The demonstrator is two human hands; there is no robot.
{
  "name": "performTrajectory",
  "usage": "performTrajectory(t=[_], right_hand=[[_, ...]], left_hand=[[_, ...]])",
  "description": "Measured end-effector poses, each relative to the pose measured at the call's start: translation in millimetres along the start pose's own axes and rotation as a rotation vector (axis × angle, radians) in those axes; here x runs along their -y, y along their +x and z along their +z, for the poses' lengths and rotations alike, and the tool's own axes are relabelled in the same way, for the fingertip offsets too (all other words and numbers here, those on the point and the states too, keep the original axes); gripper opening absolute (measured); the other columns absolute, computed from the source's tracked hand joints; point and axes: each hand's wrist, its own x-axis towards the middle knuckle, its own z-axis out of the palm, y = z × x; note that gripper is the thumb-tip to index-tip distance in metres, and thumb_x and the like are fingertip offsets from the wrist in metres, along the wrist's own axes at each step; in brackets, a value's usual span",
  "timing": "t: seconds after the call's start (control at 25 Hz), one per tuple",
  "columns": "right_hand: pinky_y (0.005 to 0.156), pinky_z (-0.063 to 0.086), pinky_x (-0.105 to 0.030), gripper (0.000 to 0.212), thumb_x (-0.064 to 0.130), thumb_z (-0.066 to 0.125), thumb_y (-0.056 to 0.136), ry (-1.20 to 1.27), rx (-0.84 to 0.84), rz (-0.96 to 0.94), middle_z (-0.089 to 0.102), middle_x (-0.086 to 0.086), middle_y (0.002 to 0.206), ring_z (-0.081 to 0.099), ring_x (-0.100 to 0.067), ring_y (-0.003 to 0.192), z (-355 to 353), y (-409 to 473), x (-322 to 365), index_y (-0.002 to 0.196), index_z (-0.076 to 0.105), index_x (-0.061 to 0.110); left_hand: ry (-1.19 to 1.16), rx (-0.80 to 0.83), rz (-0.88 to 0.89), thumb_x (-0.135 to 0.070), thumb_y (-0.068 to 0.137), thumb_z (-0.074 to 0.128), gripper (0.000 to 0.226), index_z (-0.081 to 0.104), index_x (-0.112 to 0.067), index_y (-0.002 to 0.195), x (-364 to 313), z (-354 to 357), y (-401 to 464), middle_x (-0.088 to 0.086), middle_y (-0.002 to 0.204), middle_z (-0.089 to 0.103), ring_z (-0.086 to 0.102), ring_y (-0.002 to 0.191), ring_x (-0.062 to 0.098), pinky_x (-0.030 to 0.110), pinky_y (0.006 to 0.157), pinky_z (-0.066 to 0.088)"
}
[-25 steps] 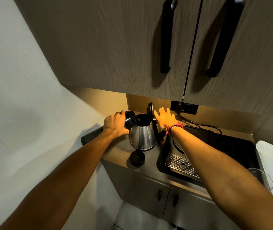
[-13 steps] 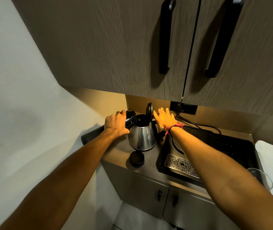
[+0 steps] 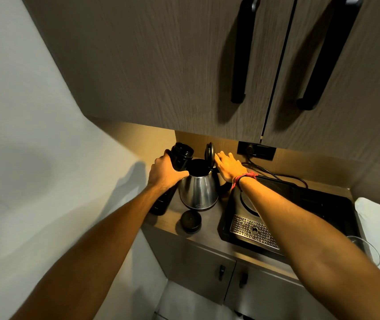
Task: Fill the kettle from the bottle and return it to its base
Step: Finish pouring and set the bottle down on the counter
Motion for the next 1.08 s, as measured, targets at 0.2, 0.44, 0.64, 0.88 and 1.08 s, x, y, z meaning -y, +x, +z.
performTrajectory(t=[0.2,0.44,0.64,0.88,1.08], right_hand=[[0.102,0.041,-0.059,0.042,0.035,0.031,0.102,0.099,-0.028,0.001,0.049,-0.015,0.13,0.046,-0.036,0.121,1.7,4.0,6.6,0.138,0.039,0.016],[0.11,0.029,-0.063,0.057,0.058,0.032,0.095,0.177,-0.052,0.109,0.057,-0.009,0.13,0.047,-0.031,0.128,11.5,17.6,41.1,0.127,0.051,0.016],[0.121,0.006,-0.061,0.071,0.06,0.019,0.098,0.061,-0.12,0.005,0.011,0.001,0.167,0.008,-0.029,0.155,22.6,19.4,48.3,0.157,0.016,0.02],[0.125,0.002,-0.057,0.061,0.05,0.014,0.102,-0.083,-0.072,-0.205,0.002,0.006,0.168,-0.003,-0.025,0.156,37.2,16.6,61.8,0.158,0.007,0.025],[0.124,0.005,-0.058,0.06,0.046,0.02,0.102,-0.158,-0.146,-0.203,0.004,-0.002,0.168,0.003,-0.027,0.156,38.8,5.8,67.9,0.155,0.02,0.018]], left_hand=[[-0.372,-0.168,-0.169,-0.035,0.059,0.091,0.075,0.056,-0.021,0.124,24.8,14.7,-13.5,-0.005,0.101,0.066,0.065,0.091,0.018,0.025,0.074,0.052],[-0.479,-0.211,-0.254,-0.032,0.058,0.093,0.083,0.054,-0.024,0.131,50.5,23.4,-27.2,0.002,0.115,0.069,0.066,0.104,0.023,0.026,0.077,0.053],[-0.492,-0.146,-0.233,-0.037,0.057,0.095,0.093,0.051,-0.02,0.137,65.2,17.9,-27.6,0.004,0.125,0.066,0.062,0.113,0.024,0.035,0.091,0.055],[-0.484,-0.108,-0.219,-0.039,0.055,0.096,0.103,0.041,-0.022,0.141,67.1,15.6,-29.0,0.003,0.135,0.058,0.055,0.121,0.021,0.026,0.091,0.045],[-0.376,-0.013,-0.298,-0.044,0.061,0.092,0.101,0.039,-0.012,0.14,72.9,19.5,-52.2,0.012,0.13,0.059,0.06,0.117,0.031,0.044,0.096,0.054]])
